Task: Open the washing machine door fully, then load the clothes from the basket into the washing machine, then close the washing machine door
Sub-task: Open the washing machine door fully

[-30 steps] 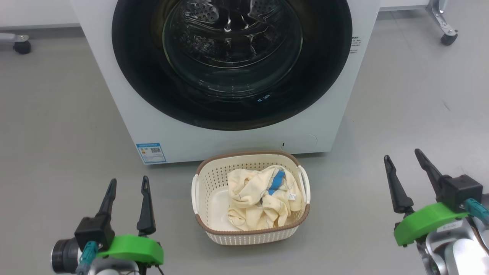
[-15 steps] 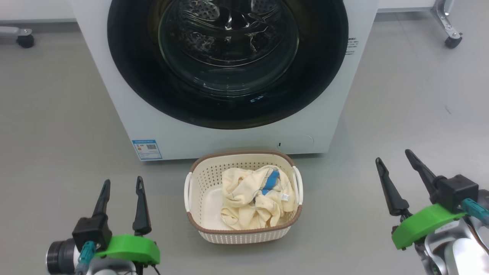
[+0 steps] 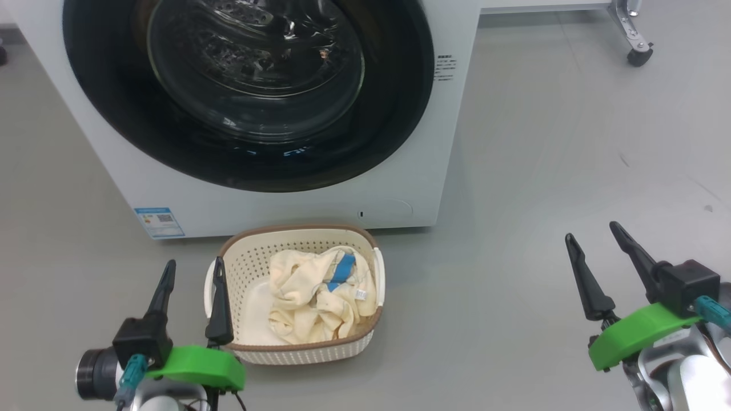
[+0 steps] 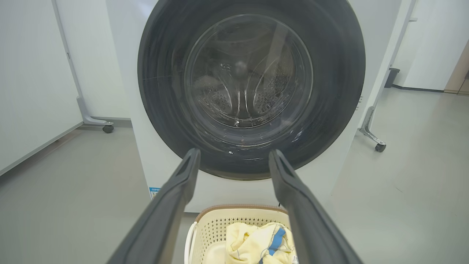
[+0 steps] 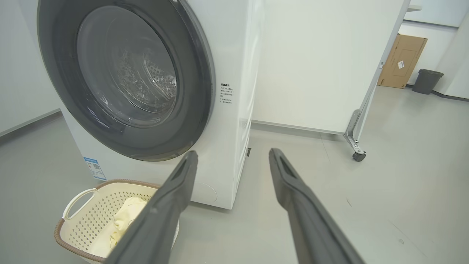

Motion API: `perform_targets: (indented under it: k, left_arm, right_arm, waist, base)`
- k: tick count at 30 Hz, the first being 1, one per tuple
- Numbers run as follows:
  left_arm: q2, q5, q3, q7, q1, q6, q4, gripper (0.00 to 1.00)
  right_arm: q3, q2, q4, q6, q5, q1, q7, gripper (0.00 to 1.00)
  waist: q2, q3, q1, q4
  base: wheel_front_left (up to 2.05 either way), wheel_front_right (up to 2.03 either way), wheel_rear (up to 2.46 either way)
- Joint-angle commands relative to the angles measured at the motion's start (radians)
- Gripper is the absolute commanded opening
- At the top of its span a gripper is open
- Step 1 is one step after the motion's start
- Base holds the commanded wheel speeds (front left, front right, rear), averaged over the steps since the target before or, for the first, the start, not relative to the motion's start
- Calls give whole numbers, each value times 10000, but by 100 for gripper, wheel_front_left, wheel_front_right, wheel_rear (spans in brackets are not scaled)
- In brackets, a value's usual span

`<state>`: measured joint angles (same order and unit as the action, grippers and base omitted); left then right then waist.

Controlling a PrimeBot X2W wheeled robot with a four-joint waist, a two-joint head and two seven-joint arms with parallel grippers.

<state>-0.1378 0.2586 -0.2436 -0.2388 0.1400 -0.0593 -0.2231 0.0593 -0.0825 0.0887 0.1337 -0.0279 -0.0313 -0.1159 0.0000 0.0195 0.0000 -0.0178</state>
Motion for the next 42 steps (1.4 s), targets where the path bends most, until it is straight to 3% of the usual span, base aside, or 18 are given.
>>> perform_targets:
  k: [1, 18, 42]
  left_arm:
    - [-184, 50, 317, -132, 494, -55, 346, 100]
    - [-286, 98, 238, -178, 498, -38, 493, 100]
    - [-346, 101, 94, -210, 462, -152, 391, 100]
  right_arm:
    - [-141, -150, -375, -30, -2, -609, -128, 100]
    - [-130, -126, -397, -30, -5, -633, -151, 100]
    - [-111, -145, -405, -30, 22, -583, -124, 100]
  waist:
    - [0, 7, 0, 0]
    - [0, 40, 0, -90]
    - [0, 3, 0, -153]
  base:
    - [123, 123, -246]
    - [101, 101, -203]
    - [6, 6, -12]
